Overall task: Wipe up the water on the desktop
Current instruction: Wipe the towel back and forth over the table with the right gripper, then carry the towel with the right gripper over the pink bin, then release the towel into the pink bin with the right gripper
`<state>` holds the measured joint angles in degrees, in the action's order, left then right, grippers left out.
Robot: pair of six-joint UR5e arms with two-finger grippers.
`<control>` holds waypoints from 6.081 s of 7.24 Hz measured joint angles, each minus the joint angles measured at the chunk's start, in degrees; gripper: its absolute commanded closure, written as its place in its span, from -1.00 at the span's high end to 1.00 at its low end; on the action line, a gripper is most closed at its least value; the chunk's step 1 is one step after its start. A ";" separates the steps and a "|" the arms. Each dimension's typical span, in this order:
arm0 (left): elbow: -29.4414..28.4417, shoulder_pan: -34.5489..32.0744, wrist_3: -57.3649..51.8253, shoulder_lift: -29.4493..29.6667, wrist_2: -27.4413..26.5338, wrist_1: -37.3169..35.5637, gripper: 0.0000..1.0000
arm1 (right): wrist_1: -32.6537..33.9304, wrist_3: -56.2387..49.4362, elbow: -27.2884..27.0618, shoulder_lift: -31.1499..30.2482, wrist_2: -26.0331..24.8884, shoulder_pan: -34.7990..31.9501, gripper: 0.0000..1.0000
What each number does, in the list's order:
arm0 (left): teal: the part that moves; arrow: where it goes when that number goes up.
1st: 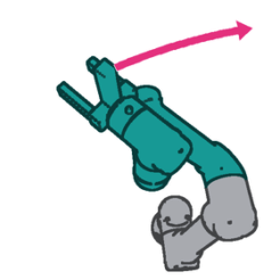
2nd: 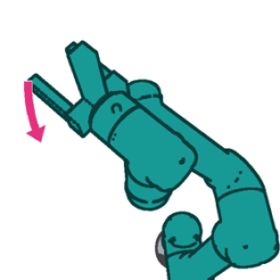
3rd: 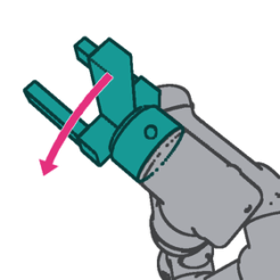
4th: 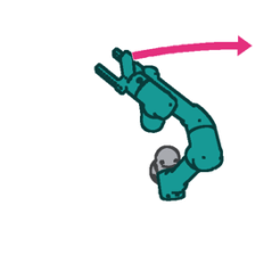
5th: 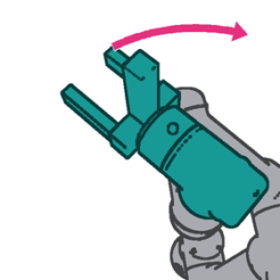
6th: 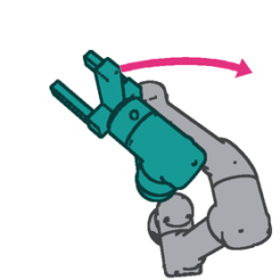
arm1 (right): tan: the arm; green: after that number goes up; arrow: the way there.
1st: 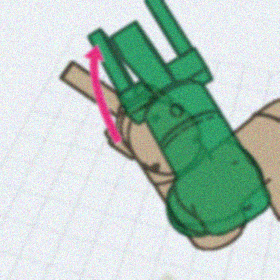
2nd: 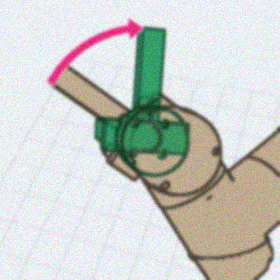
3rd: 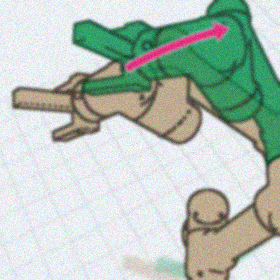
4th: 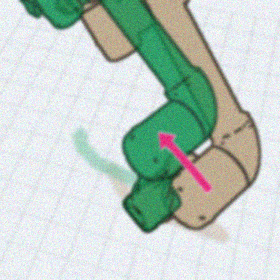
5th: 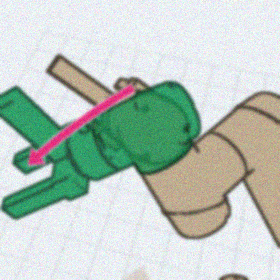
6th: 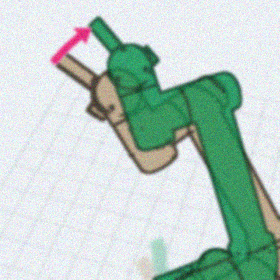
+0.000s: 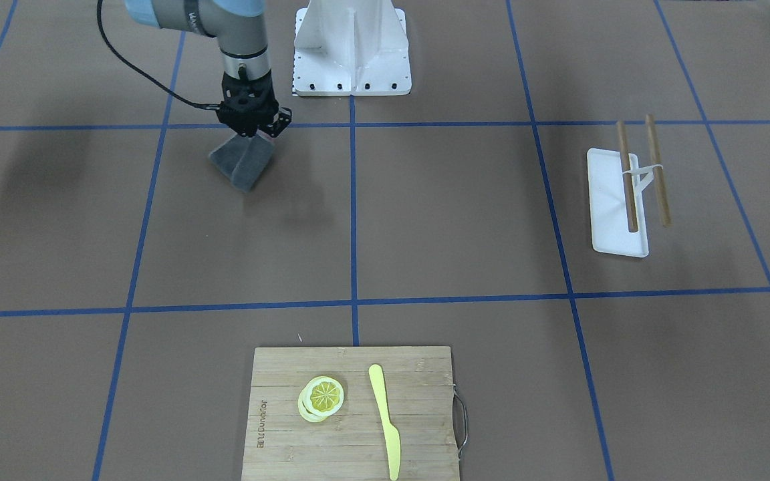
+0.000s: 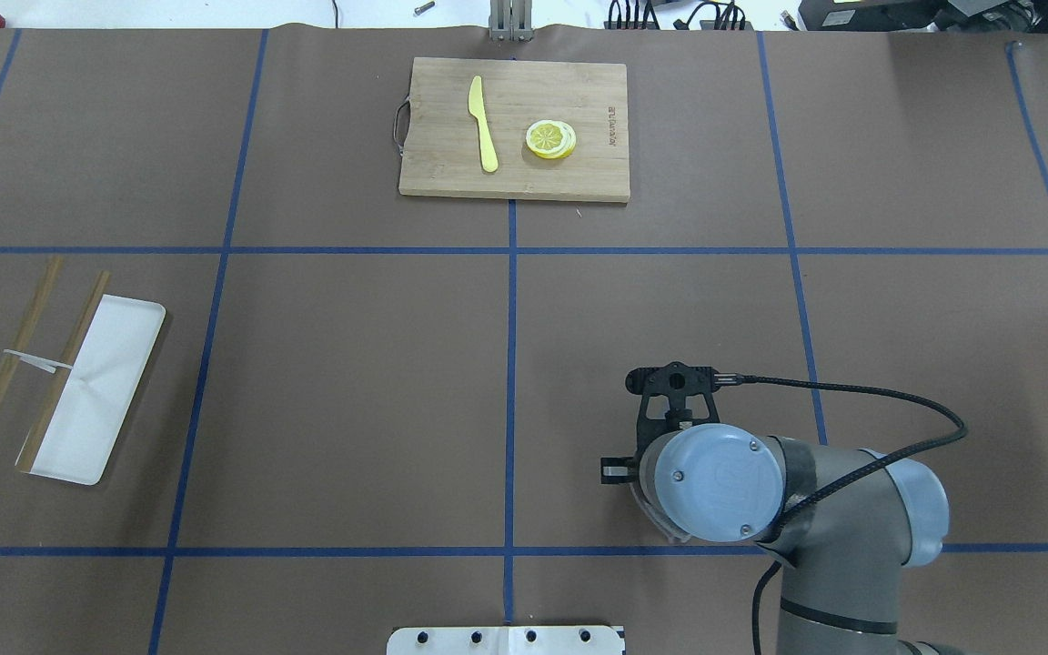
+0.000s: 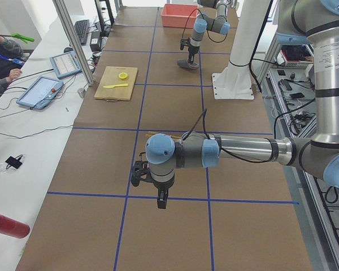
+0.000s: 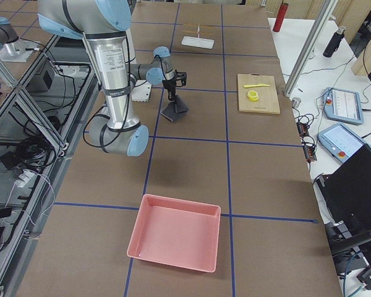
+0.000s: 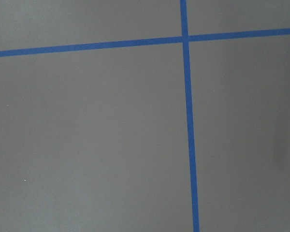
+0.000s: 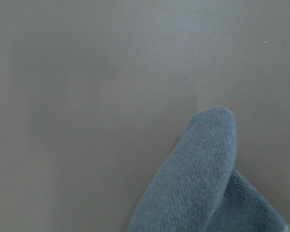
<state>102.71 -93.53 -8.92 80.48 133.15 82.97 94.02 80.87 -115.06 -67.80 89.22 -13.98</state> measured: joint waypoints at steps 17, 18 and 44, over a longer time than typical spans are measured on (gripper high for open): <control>0.56 0.10 7.70 -3.57 4.98 10.12 0.98 | 0.85 -113.17 -2.82 -49.66 36.70 -84.93 -1.00; 0.50 0.10 7.69 -3.53 4.98 10.33 0.98 | 0.64 -117.15 -0.43 -51.12 36.50 -87.64 -1.00; 0.13 0.10 7.69 -3.58 4.86 11.05 0.98 | -1.53 -69.38 6.14 -31.78 41.52 -73.16 1.00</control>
<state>102.83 -93.43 -1.23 76.90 138.02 94.02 92.49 11.49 -108.92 -99.58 130.74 -87.15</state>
